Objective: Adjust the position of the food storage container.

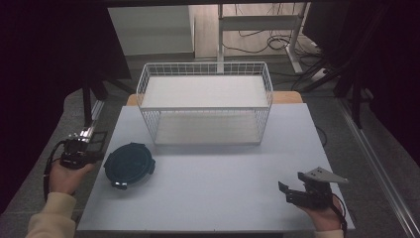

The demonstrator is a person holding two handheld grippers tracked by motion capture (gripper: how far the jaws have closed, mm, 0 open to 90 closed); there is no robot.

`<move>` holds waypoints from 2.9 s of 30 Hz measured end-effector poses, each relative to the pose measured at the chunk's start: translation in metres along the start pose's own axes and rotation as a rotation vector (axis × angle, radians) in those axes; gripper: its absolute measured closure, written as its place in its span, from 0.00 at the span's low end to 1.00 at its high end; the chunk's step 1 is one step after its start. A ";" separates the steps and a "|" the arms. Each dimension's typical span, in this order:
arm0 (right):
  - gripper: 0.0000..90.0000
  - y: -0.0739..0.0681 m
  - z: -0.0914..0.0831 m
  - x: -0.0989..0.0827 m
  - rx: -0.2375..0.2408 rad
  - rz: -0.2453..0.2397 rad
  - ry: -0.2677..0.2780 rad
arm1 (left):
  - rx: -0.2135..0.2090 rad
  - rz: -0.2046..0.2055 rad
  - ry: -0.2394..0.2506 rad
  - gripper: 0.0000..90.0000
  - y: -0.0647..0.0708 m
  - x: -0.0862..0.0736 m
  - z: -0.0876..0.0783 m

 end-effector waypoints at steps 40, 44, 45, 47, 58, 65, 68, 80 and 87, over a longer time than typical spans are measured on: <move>0.23 0.004 -0.001 0.000 -0.042 0.017 0.003 | -0.145 0.129 -0.080 1.00 0.051 -0.002 0.035; 0.23 0.005 -0.001 0.000 -0.042 0.024 0.001 | -0.151 0.156 -0.078 1.00 0.066 0.003 0.036; 0.23 0.005 -0.001 0.000 -0.043 0.023 0.001 | -0.155 0.164 -0.076 1.00 0.070 0.005 0.037; 0.23 0.005 -0.001 0.000 -0.044 0.022 0.001 | -0.170 0.183 -0.070 1.00 0.080 0.009 0.037; 0.23 0.004 -0.001 -0.001 -0.046 0.021 -0.001 | -0.227 0.257 -0.058 1.00 0.122 0.012 0.041; 0.23 0.003 0.001 -0.002 -0.042 0.015 -0.010 | -0.268 0.265 -0.043 1.00 0.142 0.017 0.042; 0.23 0.003 0.004 -0.004 -0.042 0.015 -0.021 | -0.300 0.272 -0.037 1.00 0.155 0.019 0.043; 0.23 0.004 0.002 -0.003 -0.043 0.019 -0.012 | -0.339 0.315 -0.039 1.00 0.189 0.024 0.046; 0.23 0.003 0.002 -0.003 -0.043 0.015 -0.014 | -0.357 0.338 -0.040 1.00 0.202 0.020 0.044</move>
Point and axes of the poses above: each handheld gripper's, and its own axes: z roughly forward along the jaws, x roughly out of its top, y roughly to its right, the point moved 8 cm from there along z, roughly forward along the jaws, and after that the axes turned 10 degrees about z, right-handed, at the moved point
